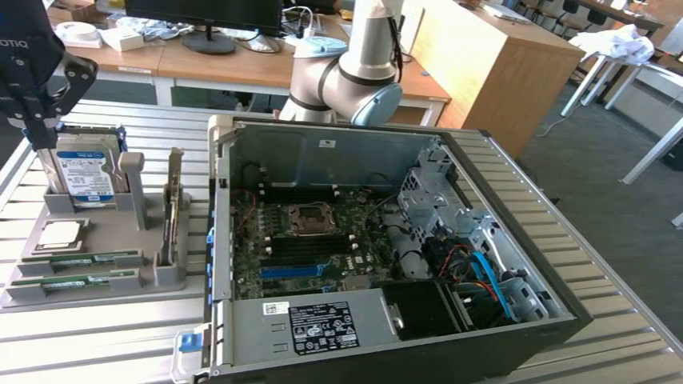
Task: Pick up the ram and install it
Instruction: 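Pick up the ram and move it above insertion slot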
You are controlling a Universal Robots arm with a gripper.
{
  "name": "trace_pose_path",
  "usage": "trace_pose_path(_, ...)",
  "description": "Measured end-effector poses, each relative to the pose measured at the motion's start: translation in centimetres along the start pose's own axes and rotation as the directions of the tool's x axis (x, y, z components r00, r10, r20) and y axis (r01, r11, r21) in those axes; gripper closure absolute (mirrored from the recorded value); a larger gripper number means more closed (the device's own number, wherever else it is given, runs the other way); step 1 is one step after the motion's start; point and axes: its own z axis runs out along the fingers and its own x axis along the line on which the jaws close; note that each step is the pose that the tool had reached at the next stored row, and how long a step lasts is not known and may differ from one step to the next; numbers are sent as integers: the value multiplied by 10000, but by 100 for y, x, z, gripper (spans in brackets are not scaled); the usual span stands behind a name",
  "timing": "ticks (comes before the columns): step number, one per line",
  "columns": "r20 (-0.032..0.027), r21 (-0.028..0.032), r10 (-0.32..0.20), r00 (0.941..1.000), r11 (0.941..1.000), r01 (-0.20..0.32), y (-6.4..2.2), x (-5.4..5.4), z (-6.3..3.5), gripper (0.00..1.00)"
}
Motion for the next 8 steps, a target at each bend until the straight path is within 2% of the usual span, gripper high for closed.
trace_pose_path(4, -31, -16, -687, 9976, 9976, 687, 0, 0, 1, 90)
trace_pose_path(8, -62, -36, -1406, 9901, 9901, 1405, 0, 0, 3, 90)
